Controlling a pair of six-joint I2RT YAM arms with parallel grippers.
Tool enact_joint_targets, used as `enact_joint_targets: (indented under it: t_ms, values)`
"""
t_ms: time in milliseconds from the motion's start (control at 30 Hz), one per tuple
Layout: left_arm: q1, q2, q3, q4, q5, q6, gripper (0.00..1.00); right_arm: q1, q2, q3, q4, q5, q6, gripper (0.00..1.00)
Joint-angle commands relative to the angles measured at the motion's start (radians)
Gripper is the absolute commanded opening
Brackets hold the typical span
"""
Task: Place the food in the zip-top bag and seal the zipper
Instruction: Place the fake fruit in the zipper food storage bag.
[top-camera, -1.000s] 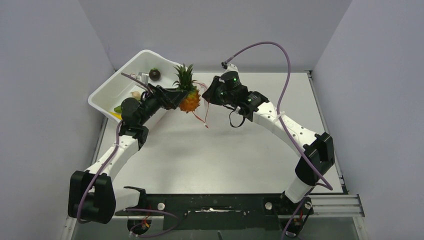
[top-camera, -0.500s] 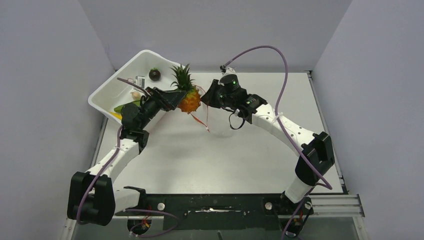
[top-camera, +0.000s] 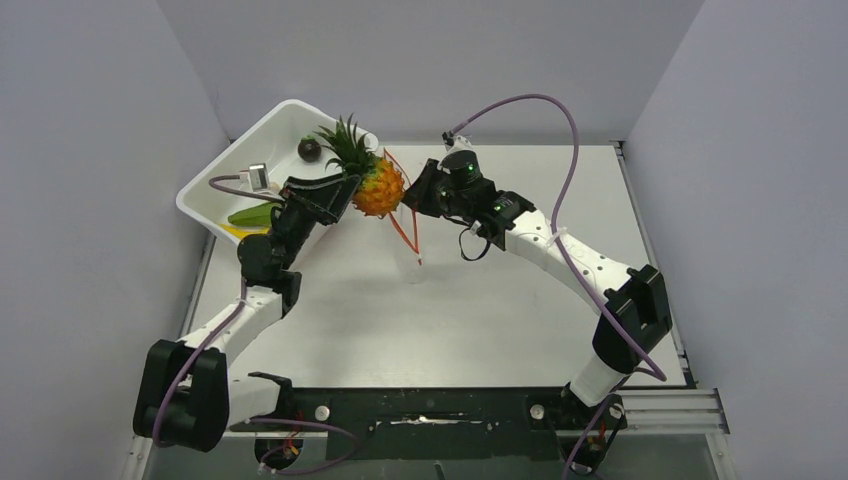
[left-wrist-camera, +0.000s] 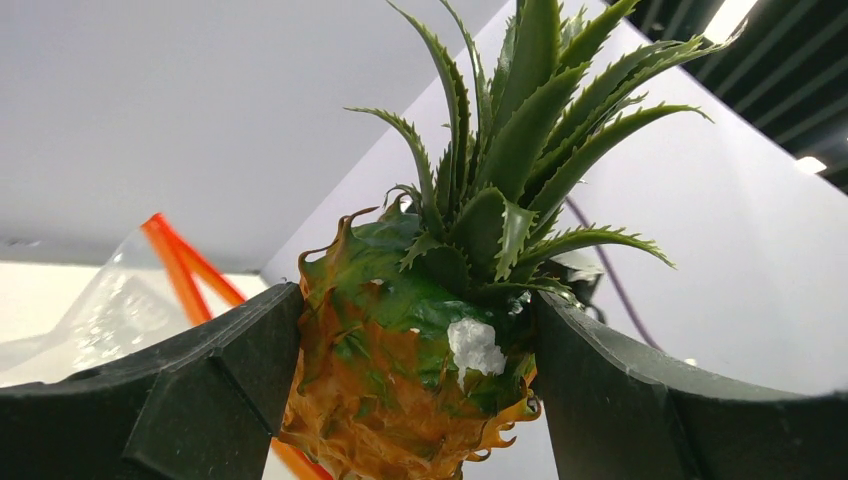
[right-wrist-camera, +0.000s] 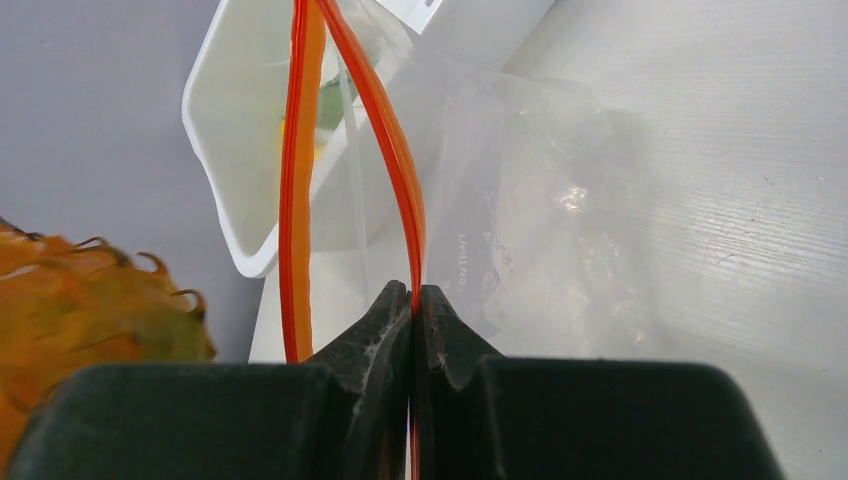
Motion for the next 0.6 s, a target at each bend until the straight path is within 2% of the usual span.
enact_joint_targets:
  t_ms: [0, 100, 567]
  values:
    - [-0.027, 0.025, -0.002, 0.267, -0.058, -0.075, 0.26, 0.002, -0.051, 0.008, 0.072, -0.01, 0.015, 0.0]
    - [-0.033, 0.068, 0.012, 0.345, -0.042, -0.097, 0.26, 0.0, -0.048, 0.008, 0.068, -0.017, 0.017, 0.0]
    - [-0.064, 0.198, -0.045, 0.457, -0.058, -0.022, 0.25, 0.003, -0.067, -0.016, 0.097, -0.027, 0.032, 0.0]
